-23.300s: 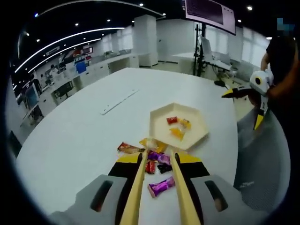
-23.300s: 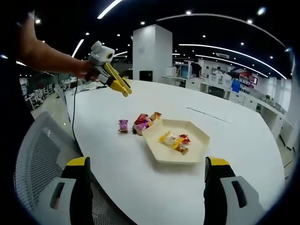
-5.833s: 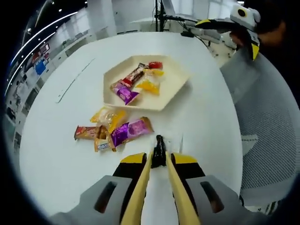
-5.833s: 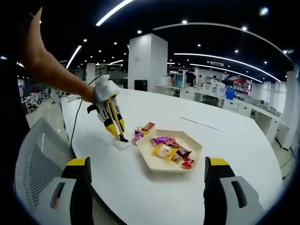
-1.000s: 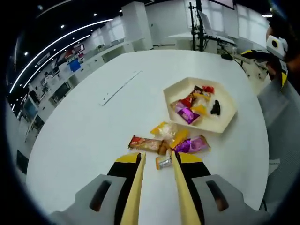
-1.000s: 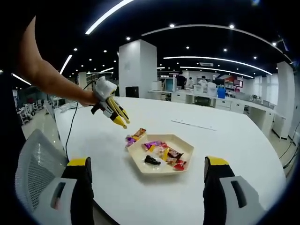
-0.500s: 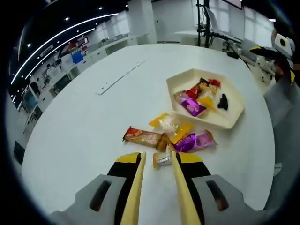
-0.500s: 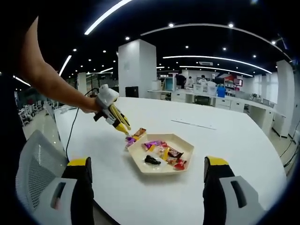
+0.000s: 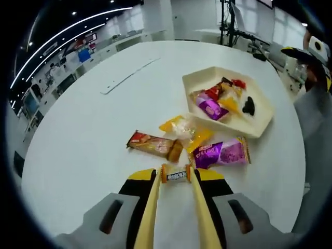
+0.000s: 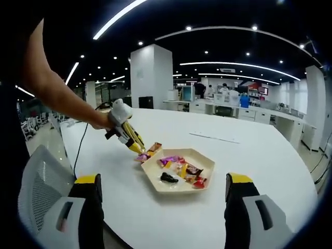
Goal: Place the target food into the container with the food tongs after gripping and lifting it, then release it inside without dropping or visibly crushing the food.
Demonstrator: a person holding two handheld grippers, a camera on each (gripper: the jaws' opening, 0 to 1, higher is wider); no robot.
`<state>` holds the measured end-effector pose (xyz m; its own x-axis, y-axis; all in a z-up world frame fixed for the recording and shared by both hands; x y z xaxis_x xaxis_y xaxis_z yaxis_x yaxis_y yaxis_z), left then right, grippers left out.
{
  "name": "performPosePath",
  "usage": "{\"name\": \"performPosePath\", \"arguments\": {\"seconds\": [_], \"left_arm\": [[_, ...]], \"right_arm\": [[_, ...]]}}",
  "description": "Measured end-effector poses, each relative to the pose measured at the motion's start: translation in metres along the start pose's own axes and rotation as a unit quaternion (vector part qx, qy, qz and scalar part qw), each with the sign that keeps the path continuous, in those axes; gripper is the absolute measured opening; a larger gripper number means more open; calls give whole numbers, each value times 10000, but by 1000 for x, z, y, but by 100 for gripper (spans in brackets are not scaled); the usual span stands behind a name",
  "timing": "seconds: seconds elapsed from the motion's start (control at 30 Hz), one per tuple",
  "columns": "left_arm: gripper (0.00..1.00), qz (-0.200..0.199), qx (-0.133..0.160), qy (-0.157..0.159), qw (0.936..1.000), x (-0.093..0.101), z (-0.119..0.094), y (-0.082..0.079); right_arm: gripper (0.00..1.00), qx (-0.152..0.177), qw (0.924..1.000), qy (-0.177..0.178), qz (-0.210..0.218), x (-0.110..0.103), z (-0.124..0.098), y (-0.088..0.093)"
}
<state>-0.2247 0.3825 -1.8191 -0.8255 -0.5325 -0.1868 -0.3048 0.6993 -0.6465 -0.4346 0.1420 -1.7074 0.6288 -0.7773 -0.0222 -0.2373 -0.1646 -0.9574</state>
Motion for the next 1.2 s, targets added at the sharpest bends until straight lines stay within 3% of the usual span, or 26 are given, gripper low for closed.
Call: {"name": "performPosePath", "arguments": {"seconds": [0.2, 0.4, 0.67, 1.0, 1.2], "left_arm": [[20, 76, -115, -26, 9999, 2, -1, -1], [18, -130, -163, -103, 9997, -1, -3, 0], [17, -349, 48, -120, 9993, -8, -15, -10], [16, -315, 279, -118, 9990, -17, -30, -36], [16, -281, 394, -70, 9988, -13, -36, -50]], "right_arm": [[97, -3, 10000, -11, 2, 0, 0, 0], [97, -11, 10000, -5, 3, 0, 0, 0], [97, -33, 10000, -26, 2, -1, 1, 1], [97, -6, 10000, -25, -33, -1, 0, -1], [97, 4, 10000, -13, -38, -1, 0, -1]]}}
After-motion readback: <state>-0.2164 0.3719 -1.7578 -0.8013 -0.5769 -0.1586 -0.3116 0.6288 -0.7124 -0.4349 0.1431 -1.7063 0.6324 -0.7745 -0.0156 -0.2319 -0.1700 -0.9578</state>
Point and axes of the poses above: the point that each gripper's makers call its tool centre point, and the gripper's own axes: z roughly forward along the fingers, x roughly to its right, y roughly out of its underside, the point moved 2 cm from there along -z, roughly backward along the fingers, and after that the axes turned 8 degrees about -y, right-handed, at the moved point
